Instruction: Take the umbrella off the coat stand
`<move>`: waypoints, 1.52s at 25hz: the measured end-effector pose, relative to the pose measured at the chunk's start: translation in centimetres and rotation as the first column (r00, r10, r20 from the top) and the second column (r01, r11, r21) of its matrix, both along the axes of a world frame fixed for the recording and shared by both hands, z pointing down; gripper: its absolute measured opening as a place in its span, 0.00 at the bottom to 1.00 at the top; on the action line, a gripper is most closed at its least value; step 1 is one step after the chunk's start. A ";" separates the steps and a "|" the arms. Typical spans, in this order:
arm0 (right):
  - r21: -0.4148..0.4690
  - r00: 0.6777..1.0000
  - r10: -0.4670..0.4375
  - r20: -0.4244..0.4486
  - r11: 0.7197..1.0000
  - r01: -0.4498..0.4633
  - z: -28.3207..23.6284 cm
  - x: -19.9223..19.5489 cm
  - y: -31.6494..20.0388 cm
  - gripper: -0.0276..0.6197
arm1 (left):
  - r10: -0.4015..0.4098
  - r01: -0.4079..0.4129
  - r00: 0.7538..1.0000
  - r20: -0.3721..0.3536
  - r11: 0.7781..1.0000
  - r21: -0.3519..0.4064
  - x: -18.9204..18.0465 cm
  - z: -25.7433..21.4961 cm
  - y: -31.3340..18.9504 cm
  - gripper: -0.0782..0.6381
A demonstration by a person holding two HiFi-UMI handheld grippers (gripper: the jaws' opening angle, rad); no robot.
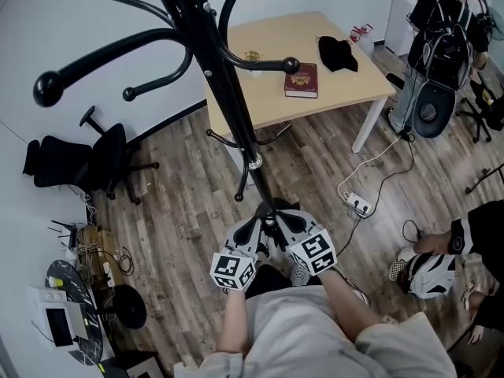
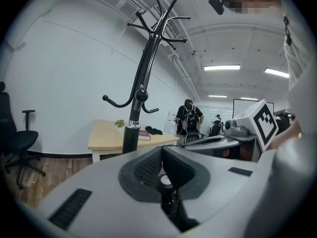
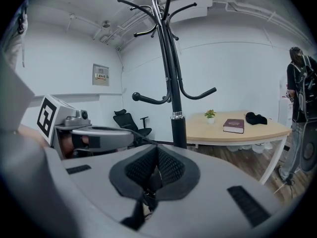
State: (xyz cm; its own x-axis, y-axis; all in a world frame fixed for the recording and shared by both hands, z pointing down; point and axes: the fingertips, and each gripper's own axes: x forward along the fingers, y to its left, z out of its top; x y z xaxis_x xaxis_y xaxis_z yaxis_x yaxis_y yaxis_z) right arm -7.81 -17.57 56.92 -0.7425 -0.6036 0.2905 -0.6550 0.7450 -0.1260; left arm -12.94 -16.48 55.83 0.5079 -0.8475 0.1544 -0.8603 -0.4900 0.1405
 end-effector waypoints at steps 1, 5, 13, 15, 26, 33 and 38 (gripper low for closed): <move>-0.001 1.000 0.001 0.000 1.000 -0.001 0.1 0.1 -0.1 0.06 | 0.003 -0.003 1.000 0.002 1.000 0.000 0.1 0.0 -0.1 0.14; 0.003 1.000 0.005 -0.002 1.000 -0.005 0.2 0.3 -0.4 0.06 | 0.007 -0.007 1.000 0.010 1.000 -0.005 0.2 0.1 -0.4 0.14; 0.015 1.000 0.010 0.022 1.000 -0.010 -0.2 0.4 -0.5 0.06 | 0.013 -0.013 1.000 0.015 1.000 -0.004 0.3 0.1 -0.3 0.14; 0.013 1.000 0.011 0.023 1.000 -0.011 -0.3 0.5 -0.5 0.06 | 0.016 -0.016 1.000 0.015 1.000 -0.004 0.4 0.1 -0.3 0.14; 0.003 1.000 0.012 0.027 1.000 -0.012 -0.3 0.4 -0.3 0.06 | 0.019 -0.019 1.000 0.023 1.000 -0.006 0.4 0.1 -0.1 0.14; -0.010 0.999 0.002 0.051 1.000 -0.002 -0.7 -0.4 -0.3 0.06 | 0.011 -0.011 0.999 0.030 1.000 -0.001 -0.4 -0.2 -0.3 0.14; 0.003 0.999 -0.016 0.048 1.000 0.016 -1.3 -1.0 -0.1 0.06 | -0.003 0.003 1.000 0.017 1.000 0.010 -1.1 -0.8 -0.4 0.14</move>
